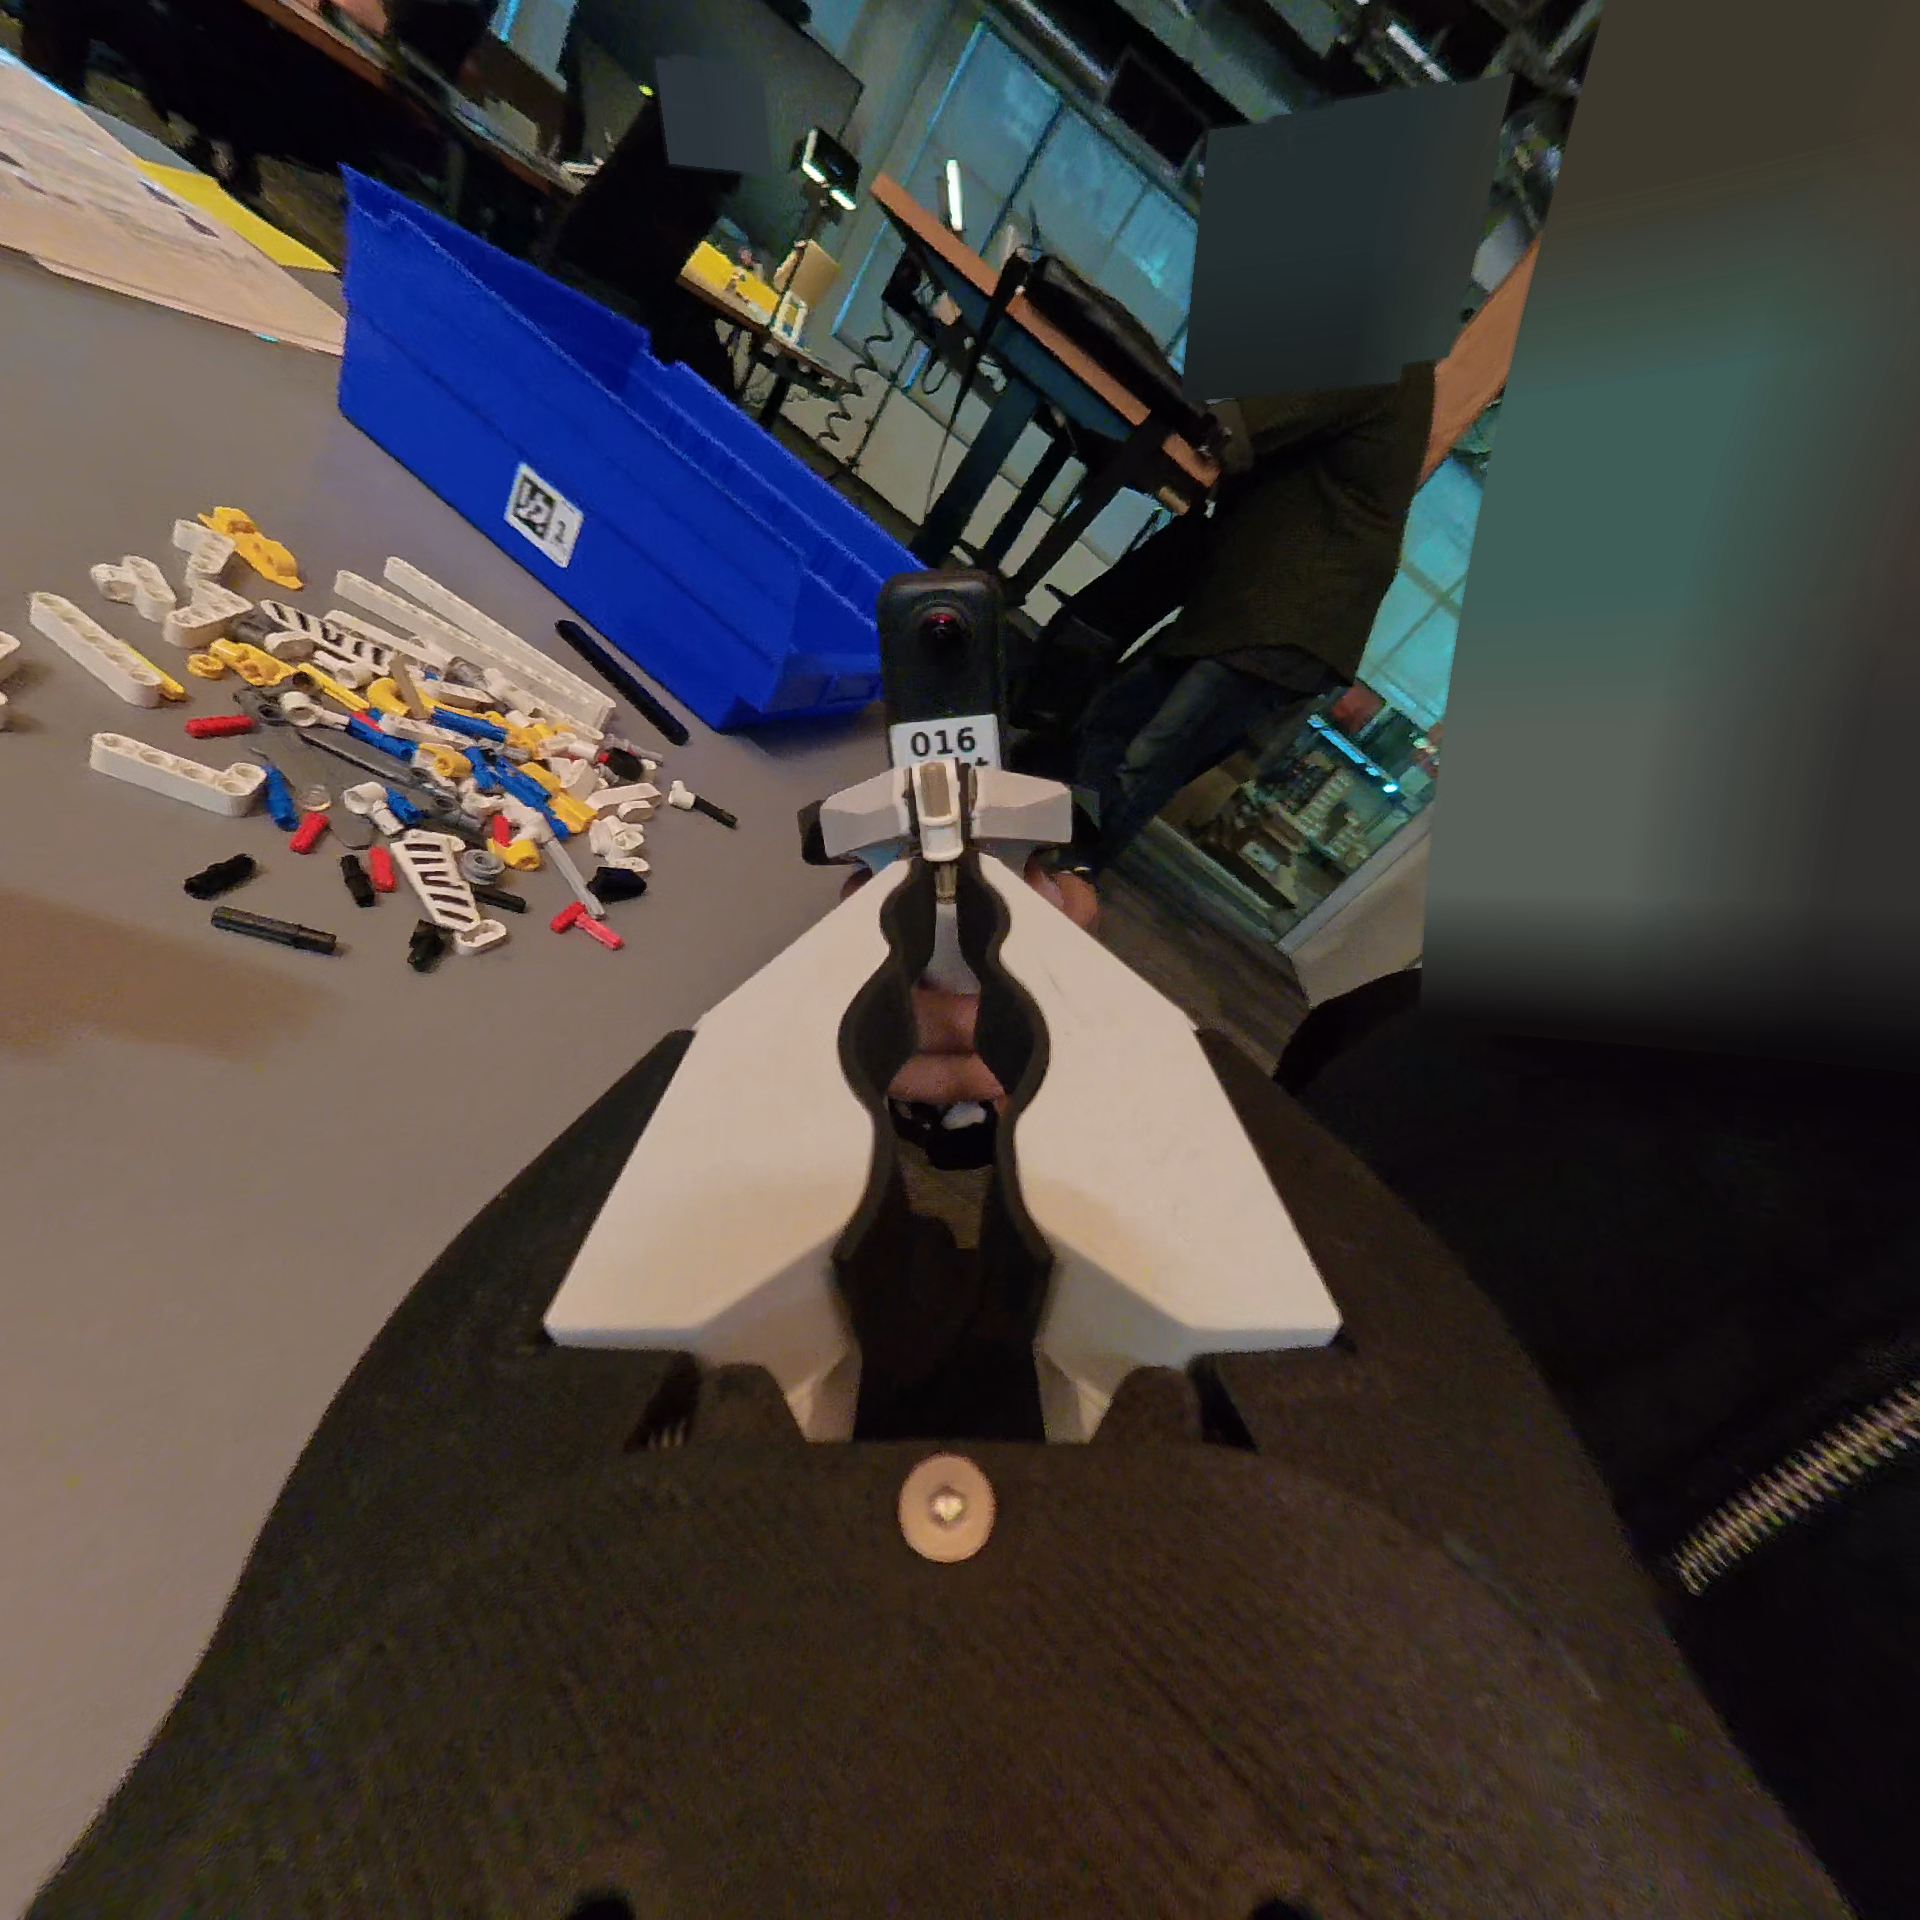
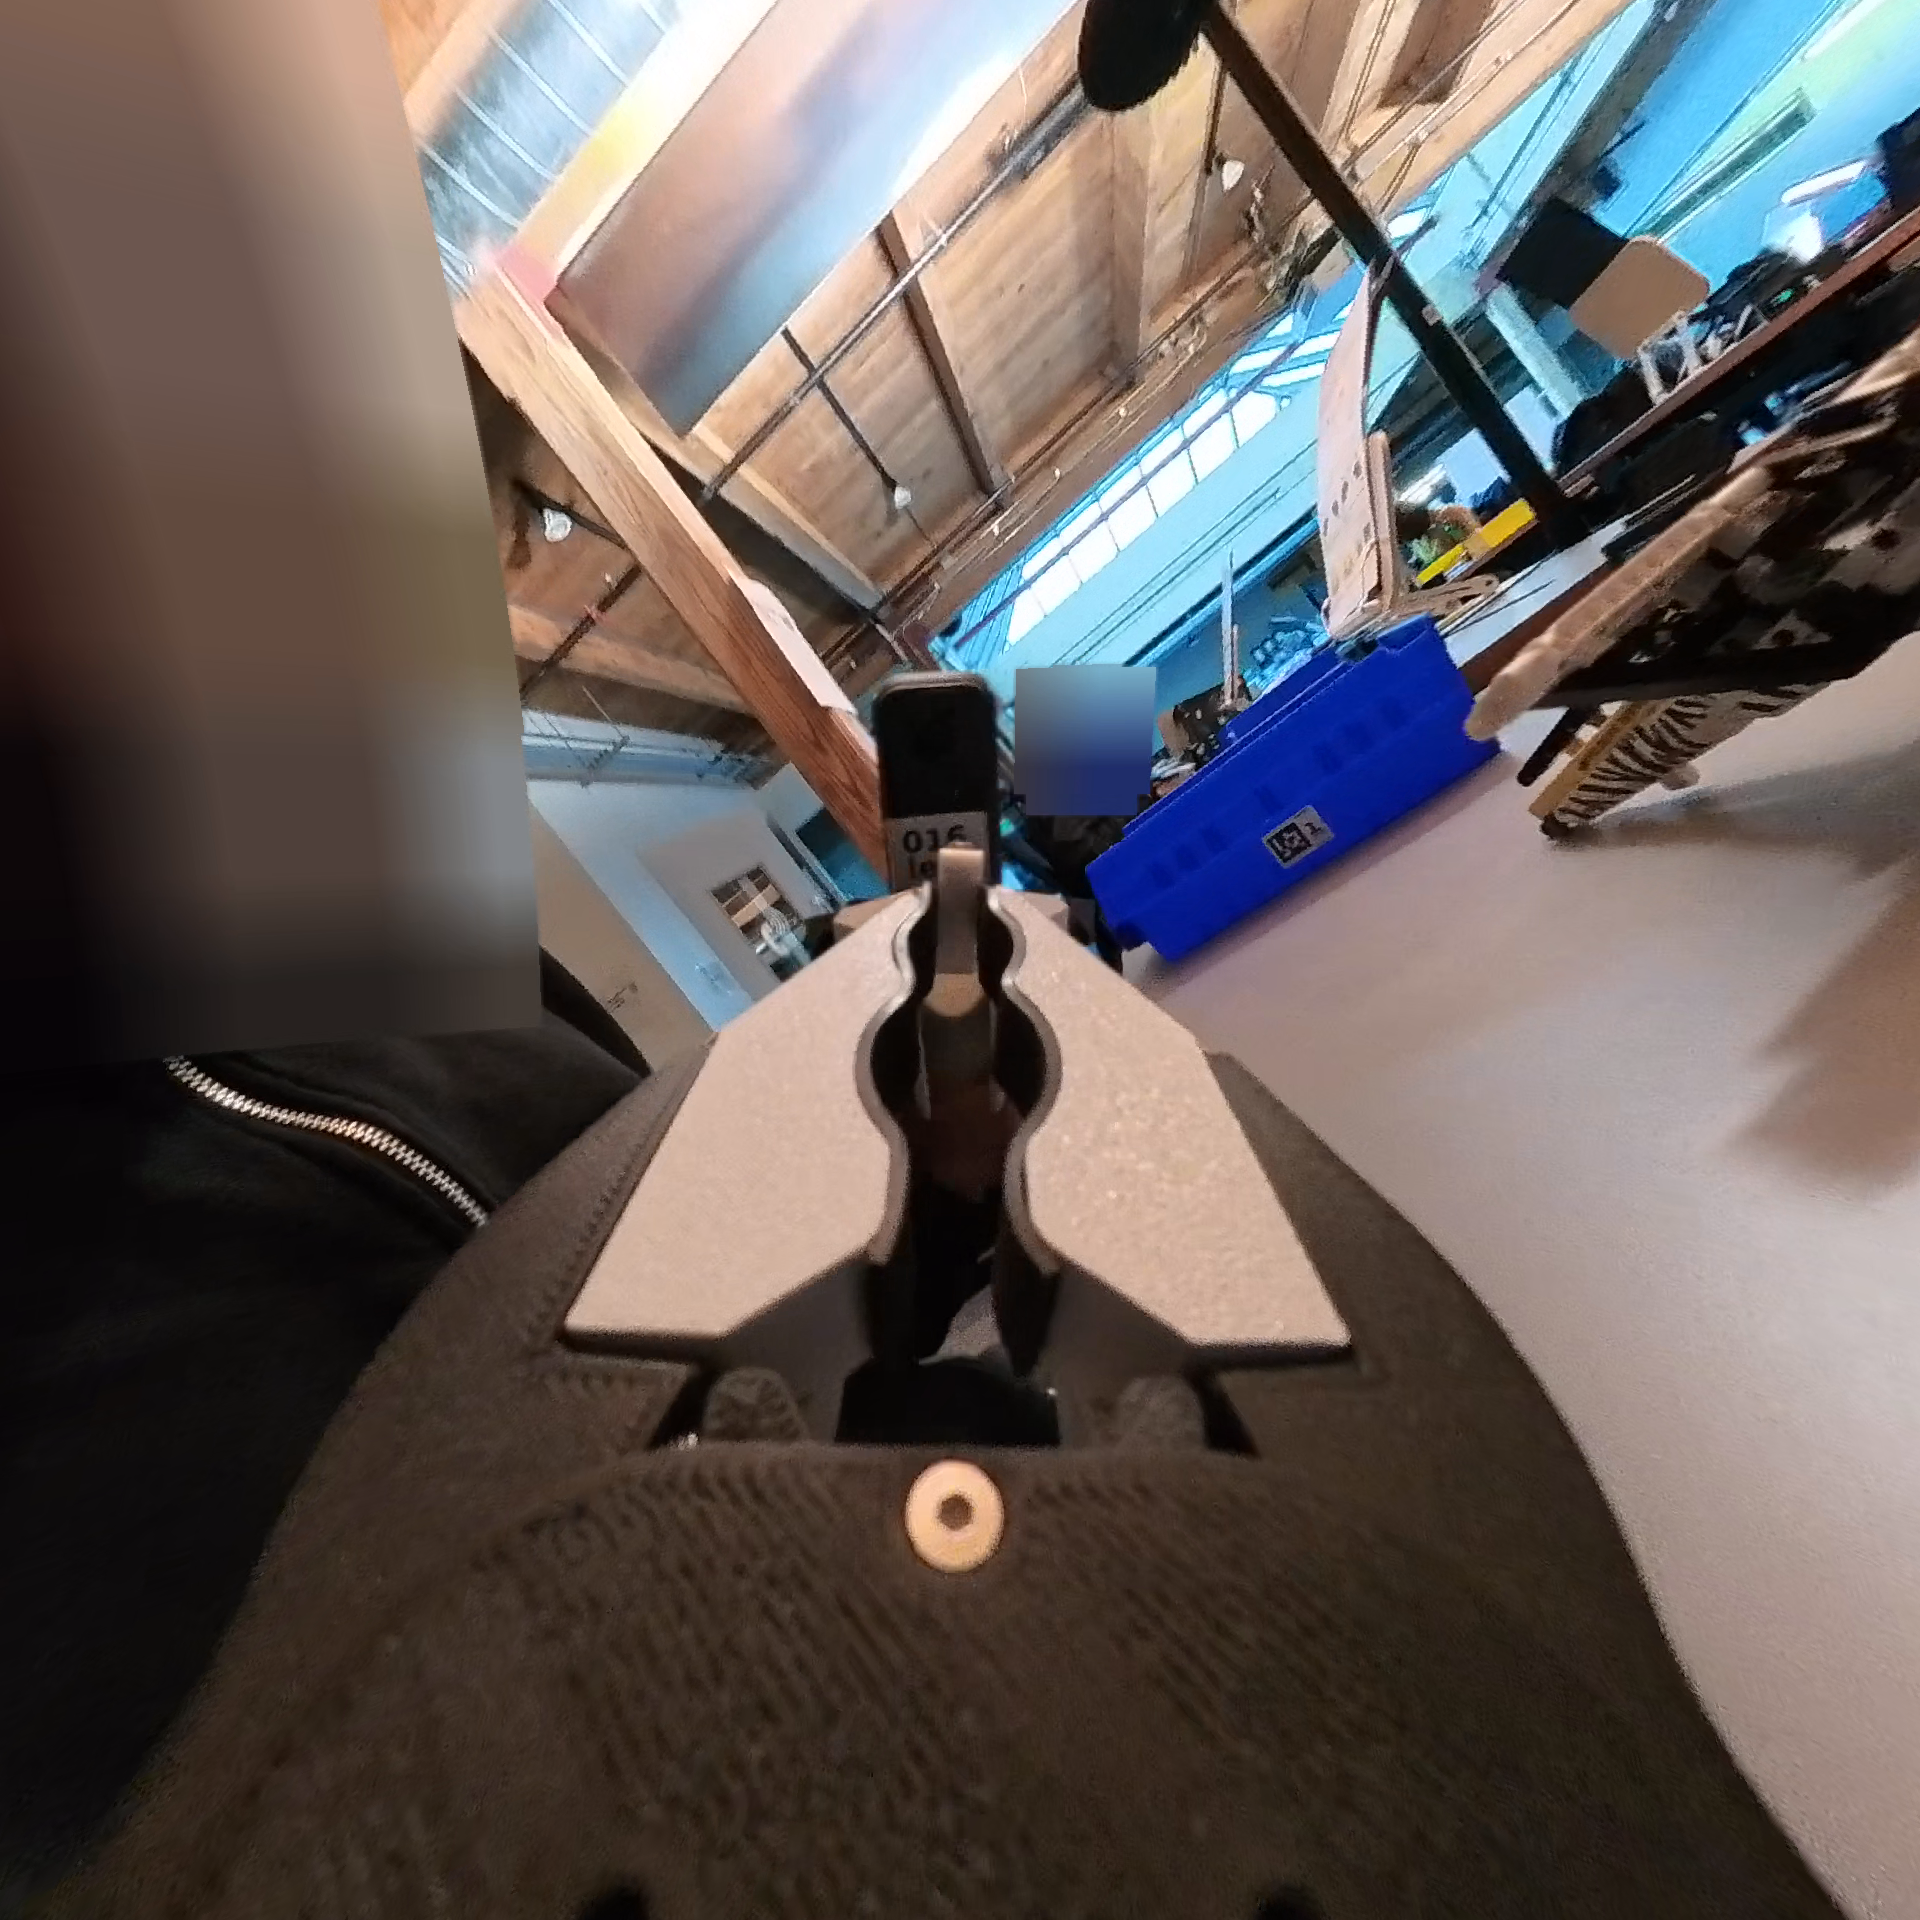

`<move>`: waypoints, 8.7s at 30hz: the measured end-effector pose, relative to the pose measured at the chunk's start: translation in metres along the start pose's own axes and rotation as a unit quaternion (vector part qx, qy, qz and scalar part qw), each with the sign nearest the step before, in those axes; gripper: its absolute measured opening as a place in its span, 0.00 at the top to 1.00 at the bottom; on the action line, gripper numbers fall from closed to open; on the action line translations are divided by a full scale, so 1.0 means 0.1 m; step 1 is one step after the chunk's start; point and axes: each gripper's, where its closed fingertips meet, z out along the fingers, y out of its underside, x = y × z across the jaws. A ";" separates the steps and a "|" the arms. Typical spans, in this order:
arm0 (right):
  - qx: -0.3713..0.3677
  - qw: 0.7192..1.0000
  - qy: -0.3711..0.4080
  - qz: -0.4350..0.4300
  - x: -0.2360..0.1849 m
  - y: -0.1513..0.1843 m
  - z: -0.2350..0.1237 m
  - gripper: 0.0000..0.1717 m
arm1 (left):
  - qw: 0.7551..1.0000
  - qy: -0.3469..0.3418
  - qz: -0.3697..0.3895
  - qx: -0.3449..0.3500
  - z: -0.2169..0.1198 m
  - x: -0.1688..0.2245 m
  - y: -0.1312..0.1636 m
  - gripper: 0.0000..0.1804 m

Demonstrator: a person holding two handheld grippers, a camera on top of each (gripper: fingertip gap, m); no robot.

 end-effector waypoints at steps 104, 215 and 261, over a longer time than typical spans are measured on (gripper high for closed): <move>0.192 0.978 0.053 0.066 0.18 -0.31 -0.07 0.98 | 0.991 -0.031 -0.087 0.093 0.26 -0.13 -0.06 0.95; -0.195 0.824 0.074 -0.527 -0.02 0.29 0.25 0.87 | 0.943 0.206 -0.263 0.013 -0.37 0.06 0.10 0.89; -0.061 0.995 -0.037 -0.076 -0.13 0.18 0.30 0.97 | 0.987 0.123 -0.097 0.036 -0.27 0.13 0.03 0.99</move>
